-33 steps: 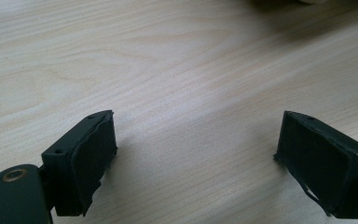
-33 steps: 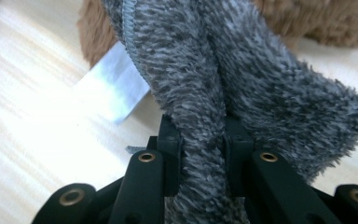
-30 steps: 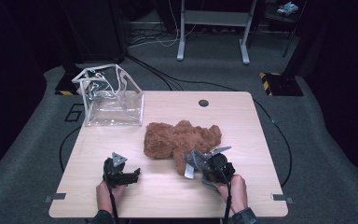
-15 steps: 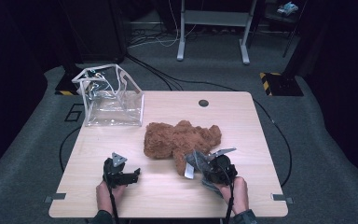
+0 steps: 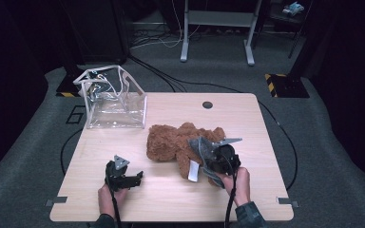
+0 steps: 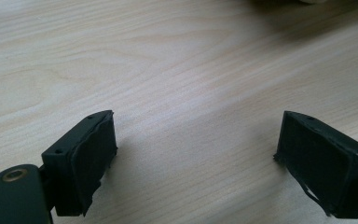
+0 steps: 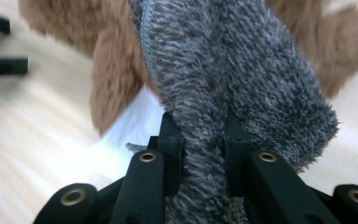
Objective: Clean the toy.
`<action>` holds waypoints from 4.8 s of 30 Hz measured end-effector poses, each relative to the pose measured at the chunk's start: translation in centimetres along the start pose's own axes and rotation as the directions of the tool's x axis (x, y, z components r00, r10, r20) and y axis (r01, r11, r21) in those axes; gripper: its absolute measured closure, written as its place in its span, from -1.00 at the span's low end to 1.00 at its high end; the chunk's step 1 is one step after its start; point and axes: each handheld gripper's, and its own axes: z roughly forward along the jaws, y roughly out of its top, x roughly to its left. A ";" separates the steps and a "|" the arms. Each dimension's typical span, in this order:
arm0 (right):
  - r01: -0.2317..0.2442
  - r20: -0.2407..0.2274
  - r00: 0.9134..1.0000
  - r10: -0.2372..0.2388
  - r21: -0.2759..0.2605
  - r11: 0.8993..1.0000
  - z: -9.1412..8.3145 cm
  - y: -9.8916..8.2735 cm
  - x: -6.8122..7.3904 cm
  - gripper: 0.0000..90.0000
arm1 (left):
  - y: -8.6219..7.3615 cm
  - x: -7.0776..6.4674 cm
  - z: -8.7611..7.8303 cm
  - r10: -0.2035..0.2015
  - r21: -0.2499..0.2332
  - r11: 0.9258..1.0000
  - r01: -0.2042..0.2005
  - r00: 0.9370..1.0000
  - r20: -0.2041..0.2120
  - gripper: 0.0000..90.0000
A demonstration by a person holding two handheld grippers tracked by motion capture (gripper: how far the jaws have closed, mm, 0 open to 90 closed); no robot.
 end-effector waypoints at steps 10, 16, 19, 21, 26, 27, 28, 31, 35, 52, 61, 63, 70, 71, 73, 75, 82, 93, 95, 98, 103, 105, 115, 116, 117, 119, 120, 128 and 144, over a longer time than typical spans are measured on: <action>0.000 0.001 1.000 0.000 0.029 1.000 2.6 1.3 0.3 0.66 | 0.0 0.0 0.0 0.000 0.000 1.000 0.000 1.000 0.001 -0.74; 0.038 0.003 0.999 -0.038 0.113 0.993 2.9 -1.4 0.9 0.66 | 0.0 0.0 0.0 -0.001 0.000 1.000 0.001 1.000 0.001 -0.74; 0.021 -0.018 1.000 -0.019 0.135 0.991 3.3 -2.7 1.0 0.66 | 0.0 0.0 0.0 -0.001 -0.001 1.000 0.001 1.000 0.001 -0.74; 0.035 -0.023 0.999 -0.032 0.152 0.988 3.6 -3.2 1.2 0.66 | 0.0 0.0 0.0 -0.001 0.000 1.000 0.001 1.000 0.001 -0.74; 0.042 -0.040 0.998 -0.038 0.114 0.993 2.5 -2.6 1.4 0.66 | 0.0 0.0 0.0 0.001 0.004 1.000 -0.001 1.000 0.001 -0.74; 0.042 -0.040 0.998 -0.038 0.087 0.995 2.0 -2.1 1.5 0.66 | 0.0 0.0 0.0 0.001 0.005 1.000 -0.001 1.000 0.001 -0.74; 0.049 -0.041 0.998 -0.047 0.066 0.997 1.6 -1.8 1.6 0.66 | 0.0 0.0 0.0 0.001 0.004 1.000 -0.001 1.000 0.001 -0.74; 0.062 -0.024 0.998 -0.063 -0.030 0.998 0.0 0.3 2.1 0.66 | 0.0 0.0 0.0 -0.001 0.001 1.000 0.001 1.000 0.001 -0.74; 0.072 -0.011 0.997 -0.073 -0.071 0.995 0.0 2.7 2.5 0.66 | 0.0 0.0 0.0 -0.002 0.004 1.000 0.002 1.000 0.002 -0.74; 0.051 -0.022 0.999 -0.050 0.059 0.997 5.3 0.1 2.5 0.68 | 0.0 0.0 -0.1 0.009 0.010 1.000 -0.009 1.000 0.002 -0.74; 0.045 -0.030 0.999 -0.041 0.146 0.988 7.0 -1.6 2.5 0.67 | 0.0 0.0 0.0 -0.001 0.001 1.000 0.001 1.000 0.001 -0.74; 0.036 -0.036 0.999 -0.031 0.153 0.988 7.0 -1.6 2.5 0.67 | 0.0 0.0 0.0 -0.001 0.000 1.000 0.001 1.000 0.001 -0.74; 0.073 -0.043 0.997 -0.068 0.137 0.988 4.7 -0.9 3.1 0.66 | 0.0 0.0 0.0 -0.002 -0.001 1.000 0.002 1.000 0.000 -0.74; 0.087 -0.042 0.996 -0.083 0.109 0.990 3.9 -0.5 3.2 0.65 | 0.0 0.0 0.0 0.000 0.004 1.000 0.000 1.000 0.002 -0.74; 0.101 -0.022 0.995 -0.101 0.040 0.994 2.0 0.7 3.5 0.65 | 0.0 0.0 0.0 0.000 0.003 1.000 0.000 1.000 0.002 -0.74; 0.111 0.010 0.994 -0.110 -0.022 0.994 0.7 1.9 3.6 0.65 | 0.0 0.0 0.0 -0.001 -0.001 1.000 0.001 1.000 0.000 -0.74; 0.082 0.038 0.996 -0.082 -0.005 0.997 2.4 3.5 2.3 0.65 | 0.0 0.0 0.0 0.000 0.003 1.000 0.000 1.000 0.001 -0.74; 0.050 -0.005 0.999 -0.050 0.075 0.996 4.9 0.8 2.2 0.66 | 0.0 0.0 0.0 0.000 0.002 1.000 0.000 1.000 0.002 -0.74; 0.041 -0.011 0.999 -0.040 0.098 0.994 5.4 0.2 2.2 0.66 | 0.0 0.0 0.0 0.000 0.003 1.000 0.000 1.000 0.001 -0.74; 0.035 -0.029 0.999 -0.031 0.139 0.990 6.3 -0.6 2.3 0.66 | 0.0 0.0 0.0 -0.001 0.002 1.000 0.001 1.000 0.002 -0.74; 0.035 -0.042 0.999 -0.028 0.187 0.982 6.8 -1.4 2.1 0.66 | 0.0 0.0 0.0 -0.001 0.000 1.000 0.001 1.000 0.000 -0.74; 0.036 -0.040 0.999 -0.029 0.179 0.983 5.6 -0.9 2.4 0.65 | 0.0 0.0 0.0 -0.001 -0.001 1.000 0.001 1.000 0.000 -0.74; 0.085 -0.040 0.996 -0.085 -0.010 0.996 1.2 4.3 4.4 0.64 | 0.0 0.0 0.0 0.000 -0.001 1.000 0.000 1.000 0.001 -0.74; 0.091 -0.042 0.995 -0.092 -0.020 0.996 1.6 4.7 4.7 0.64 | 0.0 0.0 0.0 0.000 -0.001 1.000 0.000 1.000 0.001 -0.74; 0.089 -0.043 0.995 -0.090 -0.017 0.996 1.8 5.0 5.0 0.64 | 0.0 0.0 0.0 -0.003 0.001 1.000 0.003 1.000 0.002 -0.74; 0.093 -0.059 0.994 -0.093 -0.002 0.996 2.9 5.6 5.5 0.64 | 0.0 0.1 0.0 0.009 0.010 1.000 -0.009 1.000 0.003 -0.74; 0.096 -0.061 0.994 -0.095 0.011 0.995 3.6 5.6 5.8 0.64 | 0.0 0.1 -0.1 0.009 0.010 1.000 -0.009 1.000 0.002 -0.74; 0.085 -0.084 0.993 -0.079 0.068 0.994 5.3 2.6 6.4 0.65 | 0.0 0.1 -0.1 0.010 0.011 1.000 -0.010 1.000 0.002 -0.74; 0.101 -0.116 0.990 -0.083 0.162 0.982 5.2 -1.5 6.1 0.65 | 0.0 0.1 0.0 0.009 0.010 1.000 -0.009 1.000 0.002 -0.74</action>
